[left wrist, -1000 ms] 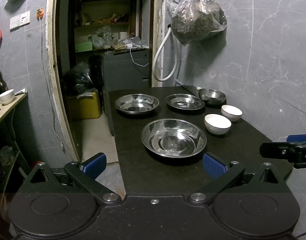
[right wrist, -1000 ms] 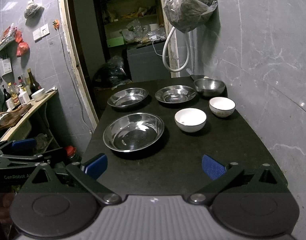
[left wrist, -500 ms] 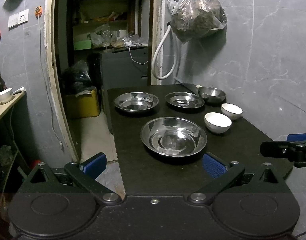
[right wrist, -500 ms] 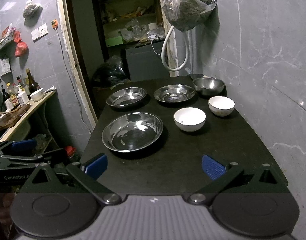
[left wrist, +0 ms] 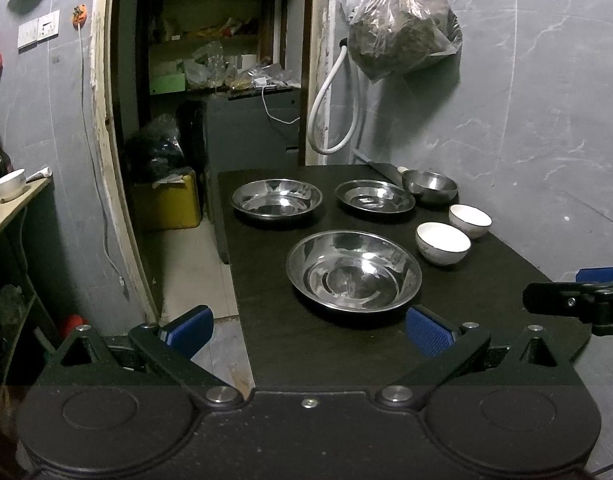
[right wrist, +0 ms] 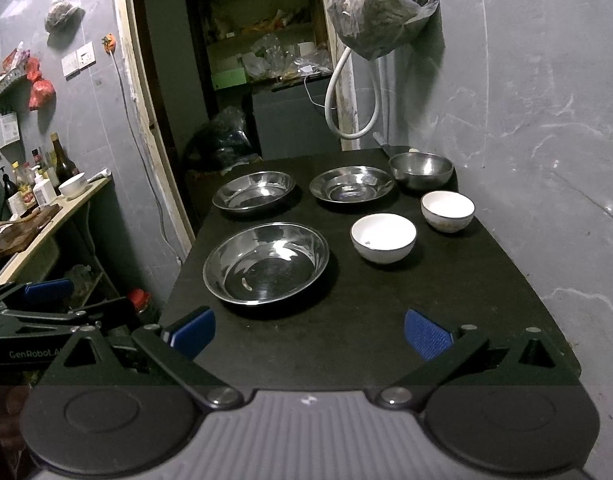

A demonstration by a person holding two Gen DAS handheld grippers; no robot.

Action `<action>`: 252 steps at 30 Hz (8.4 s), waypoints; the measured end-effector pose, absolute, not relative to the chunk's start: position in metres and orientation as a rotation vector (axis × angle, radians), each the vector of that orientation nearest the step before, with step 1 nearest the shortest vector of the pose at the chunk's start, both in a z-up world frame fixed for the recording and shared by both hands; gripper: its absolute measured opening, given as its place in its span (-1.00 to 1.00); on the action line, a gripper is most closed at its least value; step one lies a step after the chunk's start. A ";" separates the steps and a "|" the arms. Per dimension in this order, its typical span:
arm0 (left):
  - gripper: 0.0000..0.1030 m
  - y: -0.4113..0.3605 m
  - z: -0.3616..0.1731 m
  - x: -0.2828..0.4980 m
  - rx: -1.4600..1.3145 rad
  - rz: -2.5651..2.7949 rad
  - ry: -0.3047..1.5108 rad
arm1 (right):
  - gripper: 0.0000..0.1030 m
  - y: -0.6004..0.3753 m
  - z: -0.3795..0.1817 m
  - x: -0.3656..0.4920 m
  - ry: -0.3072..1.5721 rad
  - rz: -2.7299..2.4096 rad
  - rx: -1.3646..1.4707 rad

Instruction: Organize plates and bowls

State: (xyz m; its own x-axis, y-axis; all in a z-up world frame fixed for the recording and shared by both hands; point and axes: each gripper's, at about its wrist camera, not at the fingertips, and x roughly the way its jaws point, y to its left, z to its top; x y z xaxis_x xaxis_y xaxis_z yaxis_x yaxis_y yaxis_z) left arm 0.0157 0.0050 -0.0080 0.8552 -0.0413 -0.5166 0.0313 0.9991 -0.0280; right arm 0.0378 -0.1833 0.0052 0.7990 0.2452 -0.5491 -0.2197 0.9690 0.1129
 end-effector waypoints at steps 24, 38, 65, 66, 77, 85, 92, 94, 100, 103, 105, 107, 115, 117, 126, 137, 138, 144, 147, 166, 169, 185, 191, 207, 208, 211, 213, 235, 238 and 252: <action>0.99 0.003 -0.022 0.042 -0.023 -0.025 0.615 | 1.00 -0.187 -0.009 0.068 0.654 0.256 0.054; 0.99 0.000 -0.038 0.108 -0.125 0.093 0.743 | 1.00 -0.205 -0.021 0.131 0.713 0.338 0.013; 0.99 0.073 0.000 0.258 -0.038 0.198 0.753 | 1.00 -0.149 -0.027 0.253 0.636 0.476 0.129; 0.99 0.075 -0.001 0.267 -0.028 0.187 0.757 | 1.00 -0.145 -0.028 0.257 0.640 0.470 0.130; 0.98 0.116 -0.033 0.362 -0.062 0.103 0.822 | 1.00 -0.108 -0.045 0.324 0.714 0.360 0.219; 0.95 0.134 -0.058 0.399 -0.084 0.055 0.882 | 0.99 -0.083 -0.058 0.361 0.710 0.332 0.232; 0.65 0.140 -0.065 0.411 -0.116 0.010 0.891 | 0.78 -0.067 -0.068 0.386 0.732 0.319 0.238; 0.63 0.140 -0.066 0.413 -0.128 0.006 0.893 | 0.75 -0.065 -0.072 0.393 0.746 0.321 0.249; 0.31 0.137 -0.070 0.420 -0.157 -0.013 0.907 | 0.41 -0.061 -0.080 0.409 0.783 0.309 0.269; 0.05 0.136 -0.073 0.424 -0.177 -0.023 0.923 | 0.17 -0.060 -0.083 0.416 0.800 0.303 0.279; -0.06 0.135 -0.075 0.426 -0.183 -0.010 0.938 | -0.07 -0.059 -0.085 0.420 0.806 0.301 0.284; -0.16 0.135 -0.075 0.427 -0.192 -0.003 0.942 | -0.22 -0.058 -0.087 0.423 0.814 0.299 0.284; -0.60 0.136 -0.074 0.422 -0.210 0.010 0.948 | -0.57 -0.060 -0.089 0.420 0.811 0.308 0.268; -0.60 0.135 -0.072 0.418 -0.209 0.011 0.944 | -0.57 -0.061 -0.087 0.417 0.806 0.318 0.257; -0.60 0.124 -0.065 0.379 -0.227 0.026 0.915 | -0.56 -0.076 -0.078 0.391 0.752 0.384 0.230; -0.60 0.088 -0.039 0.321 -0.178 0.002 0.852 | -0.54 -0.107 -0.053 0.340 0.687 0.428 0.185; -0.60 0.085 -0.038 0.317 -0.173 -0.001 0.852 | -0.54 -0.110 -0.052 0.336 0.686 0.430 0.184; -0.58 0.064 -0.038 0.290 -0.147 -0.022 0.862 | -0.51 -0.127 -0.045 0.309 0.677 0.441 0.151; -0.55 0.053 -0.036 0.277 -0.136 -0.029 0.857 | -0.43 -0.132 -0.044 0.296 0.677 0.443 0.124; -0.48 0.012 -0.039 0.213 -0.074 -0.018 0.906 | -0.40 -0.162 -0.047 0.234 0.702 0.502 0.079; -0.48 0.008 -0.040 0.208 -0.056 -0.015 0.913 | -0.40 -0.165 -0.048 0.229 0.710 0.511 0.080; -0.45 -0.010 -0.048 0.205 0.045 0.008 0.954 | -0.37 -0.168 -0.061 0.225 0.768 0.525 0.080; -0.44 -0.009 -0.048 0.205 0.053 0.014 0.966 | -0.32 -0.165 -0.061 0.225 0.772 0.531 0.073; -0.38 -0.007 -0.053 0.208 0.064 0.015 1.003 | -0.28 -0.158 -0.061 0.224 0.768 0.523 0.035; -0.37 -0.007 -0.052 0.209 0.063 0.014 1.000 | -0.27 -0.158 -0.061 0.224 0.767 0.522 0.032; -0.10 -0.006 -0.049 0.209 0.063 0.020 0.985 | -0.11 -0.157 -0.060 0.223 0.766 0.510 0.024; 0.22 -0.005 -0.046 0.209 0.066 0.029 0.964 | 0.03 -0.158 -0.061 0.224 0.769 0.503 0.029; 0.98 0.002 -0.022 0.302 -0.090 -0.064 0.728 | 1.00 -0.187 -0.034 0.289 0.624 0.396 0.068; 0.98 -0.001 -0.026 0.335 -0.152 -0.138 0.716 | 1.00 -0.189 -0.032 0.316 0.612 0.366 0.053; 0.98 -0.019 -0.067 0.462 -0.251 -0.245 0.791 | 1.00 -0.182 -0.062 0.395 0.677 0.244 -0.034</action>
State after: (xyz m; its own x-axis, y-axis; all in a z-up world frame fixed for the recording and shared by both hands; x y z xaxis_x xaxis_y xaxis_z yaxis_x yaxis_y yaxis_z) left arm 0.4623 -0.0194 -0.0674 0.6783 -0.3087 -0.6667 0.1222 0.9422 -0.3120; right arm 0.3955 -0.1825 -0.0623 0.7523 0.2127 -0.6235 -0.2347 0.9709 0.0480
